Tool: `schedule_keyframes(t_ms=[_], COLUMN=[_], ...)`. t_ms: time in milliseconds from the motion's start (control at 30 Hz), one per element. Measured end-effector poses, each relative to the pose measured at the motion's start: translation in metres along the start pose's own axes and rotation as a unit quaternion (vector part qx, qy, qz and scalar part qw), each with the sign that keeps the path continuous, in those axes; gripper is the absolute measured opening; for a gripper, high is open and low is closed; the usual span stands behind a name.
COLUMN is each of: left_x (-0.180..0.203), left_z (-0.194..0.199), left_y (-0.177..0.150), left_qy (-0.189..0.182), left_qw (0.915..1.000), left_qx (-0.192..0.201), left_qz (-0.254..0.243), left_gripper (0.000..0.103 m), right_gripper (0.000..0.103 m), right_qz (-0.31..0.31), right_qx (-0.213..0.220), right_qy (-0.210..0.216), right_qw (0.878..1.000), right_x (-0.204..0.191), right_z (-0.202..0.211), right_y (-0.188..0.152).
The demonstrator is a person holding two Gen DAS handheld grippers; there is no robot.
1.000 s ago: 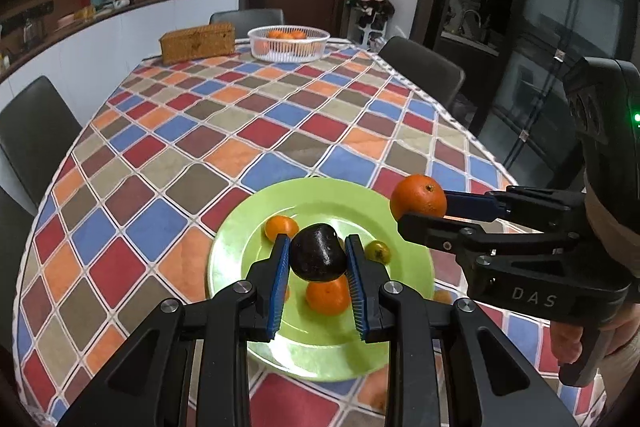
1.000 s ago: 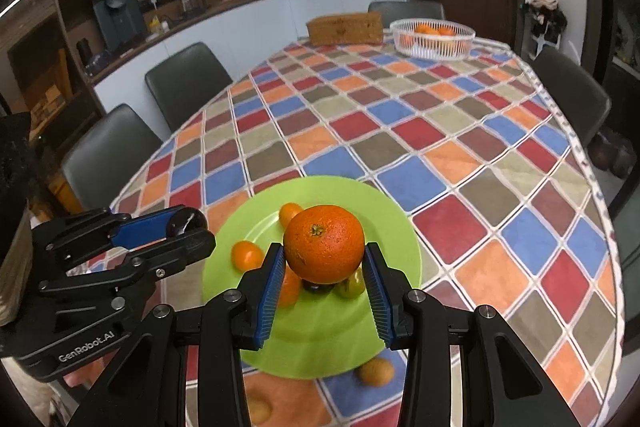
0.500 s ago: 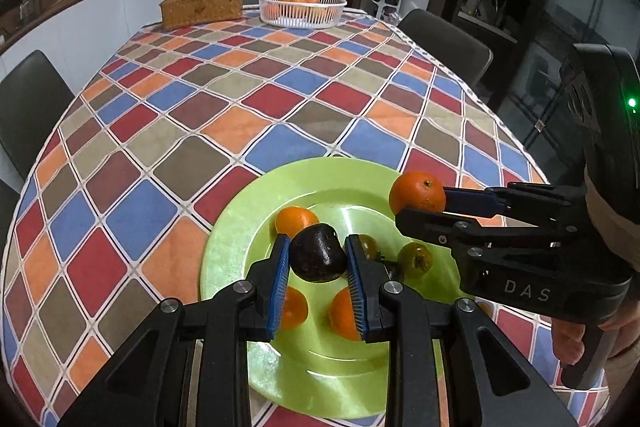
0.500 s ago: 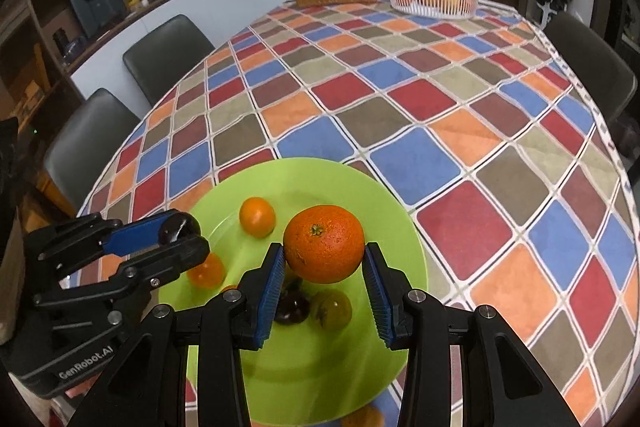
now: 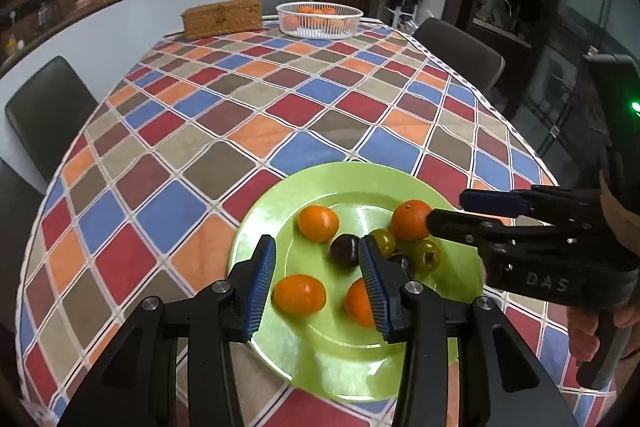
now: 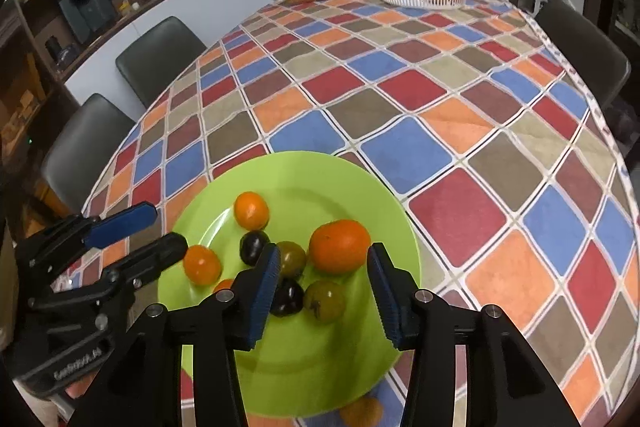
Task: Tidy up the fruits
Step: 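Withdraw both grippers from the plate toward the two brown round fruits, then grasp a brown round fruit with the left gripper while the right grasps the other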
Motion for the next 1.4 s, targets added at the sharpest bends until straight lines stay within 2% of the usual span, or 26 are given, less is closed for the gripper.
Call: schedule_keyframes(t_ms=[200,367,567,667,800,1100,1400], left_x=[0.005,0.012,0.022,0.028,0.038,0.058,0.075], left_z=[0.031,0.059,0.093,0.106,0.121,0.132,0.120], left_y=[-0.005,-0.012,-0.021,-0.027,-0.038,-0.070,-0.100], left_qy=[0.003,0.005,0.015,0.025,0.042,0.054,0.068], left_qw=[0.9997,0.9991,0.9976,0.9969,0.9955,0.9953,0.9957], left_qx=[0.025,0.043,0.067,0.074,0.085,0.079,0.059], left_qz=[0.003,0.007,0.010,0.006,0.000,0.011,0.020], left_gripper=[0.043,0.045,0.054,0.060,0.065,0.071,0.072], right_gripper=[0.046,0.046,0.047,0.055,0.055,0.055,0.055], right_qz=[0.049,0.064,0.065,0.070,0.081,0.099,0.130], right_qx=[0.026,0.050,0.068,0.076,0.081,0.078,0.056], right_qy=[-0.011,-0.003,0.005,0.001,-0.005,-0.009,-0.016], right_qw=[0.998,0.997,0.996,0.995,0.993,0.992,0.990], right_x=[-0.020,-0.031,-0.038,-0.040,-0.040,-0.034,-0.024], right_z=[0.033,0.062,0.089,0.100,0.111,0.126,0.118], right_y=[-0.011,-0.019,-0.027,-0.034,-0.042,-0.067,-0.094])
Point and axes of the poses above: each gripper's, at about its wrist camera, not at the fingertips, and z roughly against the way its jaws point, x to its right, y to its top, the point moved 2 cm from there along -z, roughly the way its jaws point, and after that the axes turned 2 degrees about z, right-handed, at the moved point
